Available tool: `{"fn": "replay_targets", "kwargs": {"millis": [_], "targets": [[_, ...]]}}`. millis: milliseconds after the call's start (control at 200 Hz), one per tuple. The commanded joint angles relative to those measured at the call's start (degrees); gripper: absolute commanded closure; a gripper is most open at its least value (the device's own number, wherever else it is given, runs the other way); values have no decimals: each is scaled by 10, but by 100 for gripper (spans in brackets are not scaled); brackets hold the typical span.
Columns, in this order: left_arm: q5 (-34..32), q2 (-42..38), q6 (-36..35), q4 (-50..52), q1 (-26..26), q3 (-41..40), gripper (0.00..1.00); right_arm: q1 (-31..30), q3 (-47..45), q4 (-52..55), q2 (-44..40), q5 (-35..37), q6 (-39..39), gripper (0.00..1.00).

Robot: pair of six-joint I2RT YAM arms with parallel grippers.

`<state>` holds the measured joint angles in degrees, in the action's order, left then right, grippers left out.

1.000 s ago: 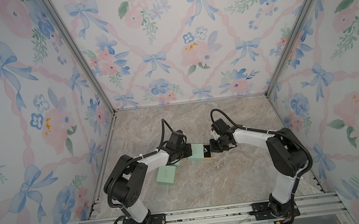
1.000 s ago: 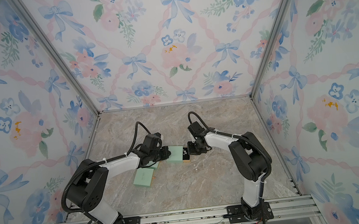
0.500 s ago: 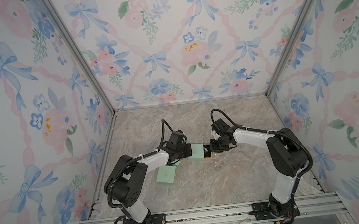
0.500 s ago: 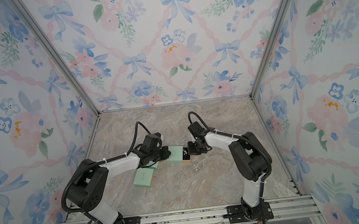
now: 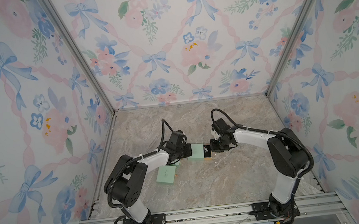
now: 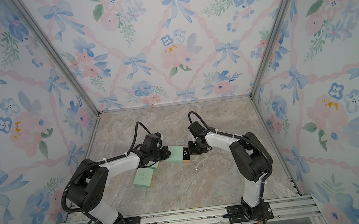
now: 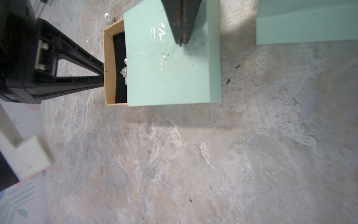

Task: Take out the earrings from the drawer-style jewelry box
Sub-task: Open the drawer in the jewelry box, then pick up the earring from the drawer.

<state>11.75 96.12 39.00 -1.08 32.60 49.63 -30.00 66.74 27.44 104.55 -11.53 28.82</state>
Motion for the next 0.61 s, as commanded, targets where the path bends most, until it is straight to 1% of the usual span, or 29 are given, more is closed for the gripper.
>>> {"fn": "replay_targets", "kwargs": {"millis": [0,135,350,455,600], "targets": [[-30,20,-12,60,-1,-5,100,6,7,3,-26,-3,-9,82],[-30,20,-12,60,-2,-5,100,9,7,-1,-38,-3,-9,79],[-29,14,-12,59,-1,-4,100,-5,5,-12,-75,-3,-12,78],[-28,12,-12,59,-1,-3,100,-30,24,-2,-65,1,-16,78],[-25,10,-12,57,-1,-3,100,-56,50,18,-28,19,-21,79]]}}
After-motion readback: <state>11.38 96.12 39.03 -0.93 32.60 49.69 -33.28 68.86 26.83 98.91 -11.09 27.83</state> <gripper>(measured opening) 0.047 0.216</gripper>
